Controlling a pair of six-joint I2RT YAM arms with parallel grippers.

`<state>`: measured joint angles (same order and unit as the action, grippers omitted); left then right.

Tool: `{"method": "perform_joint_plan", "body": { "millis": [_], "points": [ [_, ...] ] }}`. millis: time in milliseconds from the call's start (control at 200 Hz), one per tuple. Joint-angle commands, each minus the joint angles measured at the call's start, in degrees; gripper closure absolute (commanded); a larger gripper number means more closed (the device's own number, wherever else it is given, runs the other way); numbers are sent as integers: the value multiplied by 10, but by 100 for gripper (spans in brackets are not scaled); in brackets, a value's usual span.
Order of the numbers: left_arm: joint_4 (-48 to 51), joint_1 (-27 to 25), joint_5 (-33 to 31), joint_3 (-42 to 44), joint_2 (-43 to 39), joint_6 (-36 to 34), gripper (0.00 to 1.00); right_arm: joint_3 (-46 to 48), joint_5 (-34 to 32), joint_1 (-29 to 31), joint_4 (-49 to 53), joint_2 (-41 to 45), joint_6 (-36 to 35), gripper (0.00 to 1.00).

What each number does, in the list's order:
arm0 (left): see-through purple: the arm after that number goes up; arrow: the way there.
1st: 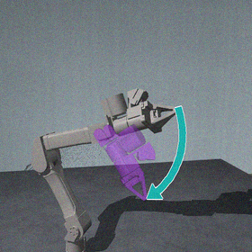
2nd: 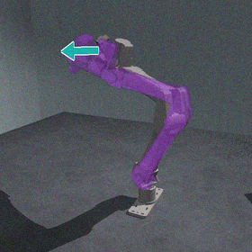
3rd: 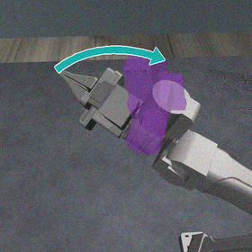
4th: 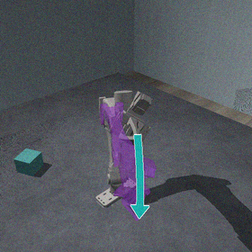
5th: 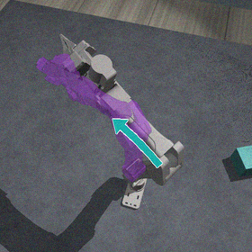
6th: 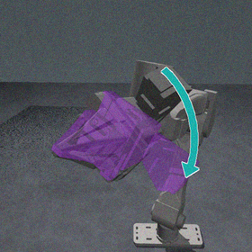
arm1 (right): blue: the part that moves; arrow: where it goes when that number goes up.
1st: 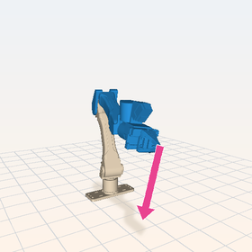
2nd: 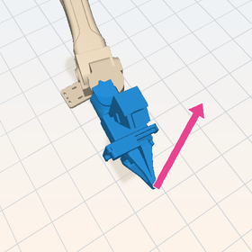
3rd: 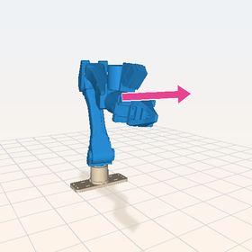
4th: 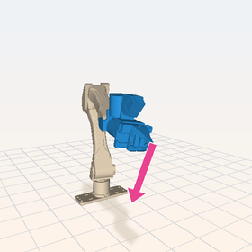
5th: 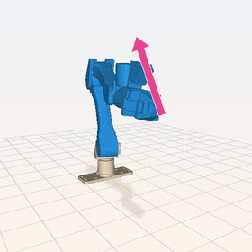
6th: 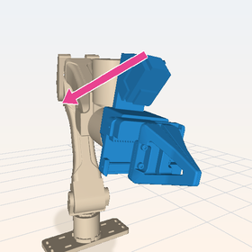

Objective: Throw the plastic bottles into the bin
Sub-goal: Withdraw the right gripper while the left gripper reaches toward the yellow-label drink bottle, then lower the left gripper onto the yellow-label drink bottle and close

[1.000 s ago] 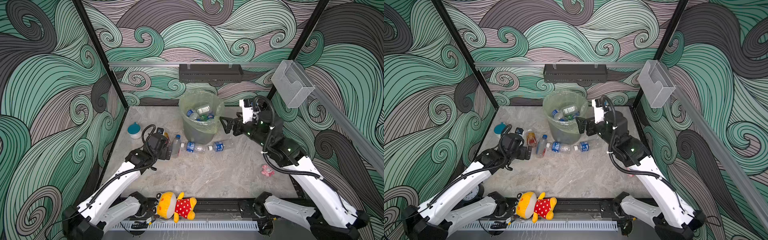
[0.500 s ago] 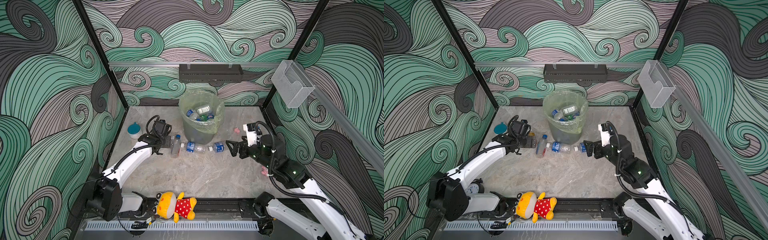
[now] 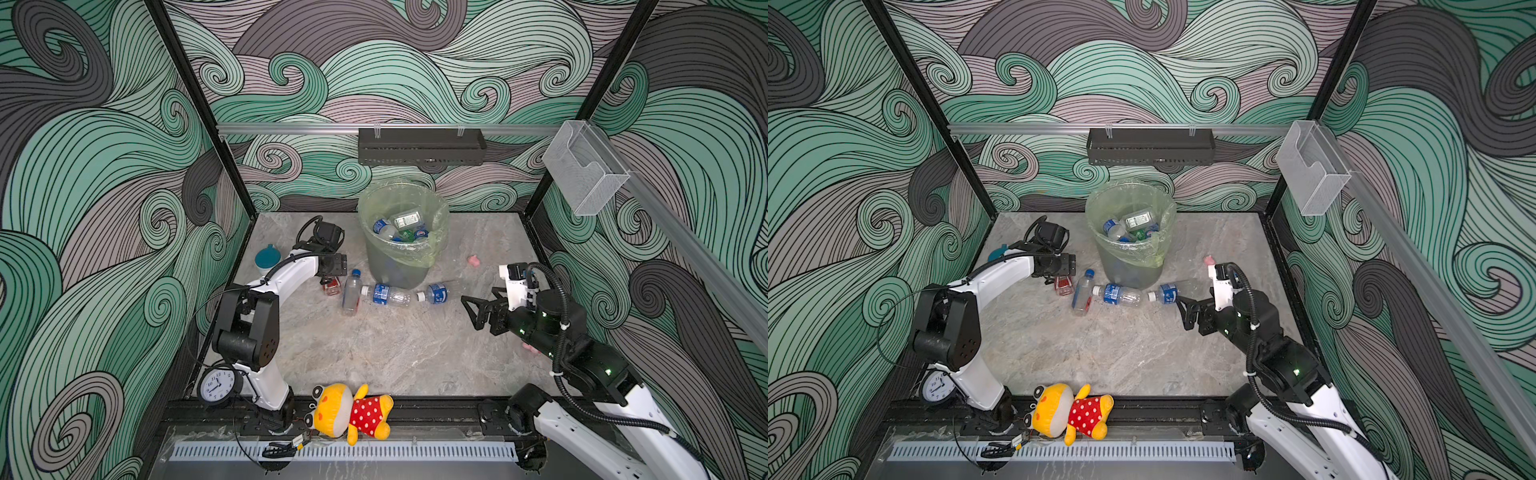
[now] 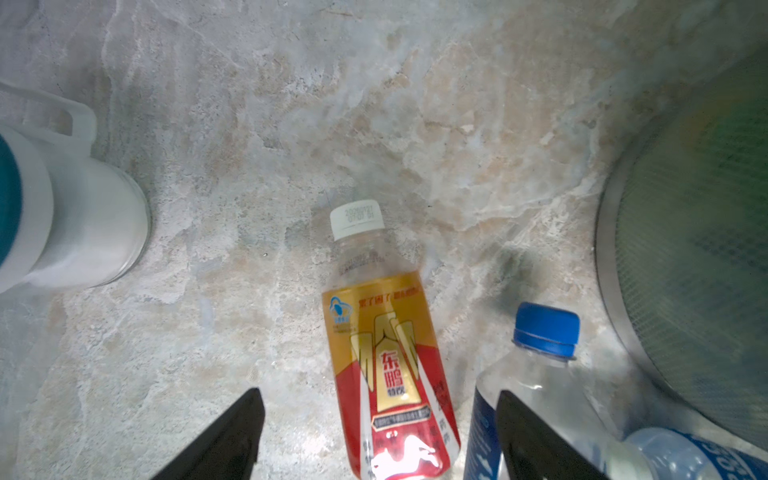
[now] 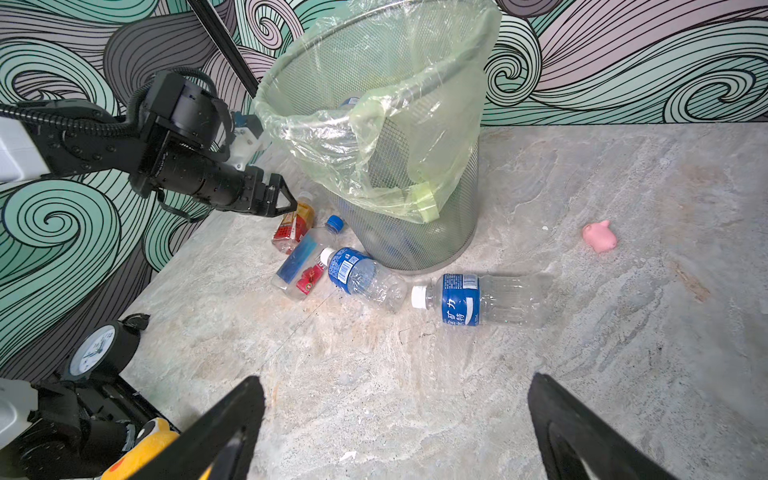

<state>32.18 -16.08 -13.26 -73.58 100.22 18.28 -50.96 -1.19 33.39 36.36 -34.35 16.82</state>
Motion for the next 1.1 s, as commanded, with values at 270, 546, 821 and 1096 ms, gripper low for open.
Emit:
{"method": "perform_joint_plan", "body": {
  "millis": [270, 546, 821, 1096],
  "points": [
    [21, 11, 15, -45, 102, 31, 24, 19, 21, -3, -20, 9, 10, 1],
    [23, 16, 17, -51, 132, 30, 37, 25, 31, -3, -36, -3, 16, 1],
    [26, 19, 26, -32, 117, 17, 51, 28, 31, -3, -46, -16, 17, 1],
    [42, 21, 19, 7, 44, -8, 52, 38, 34, -3, -64, -32, 17, 2]
  ]
}}
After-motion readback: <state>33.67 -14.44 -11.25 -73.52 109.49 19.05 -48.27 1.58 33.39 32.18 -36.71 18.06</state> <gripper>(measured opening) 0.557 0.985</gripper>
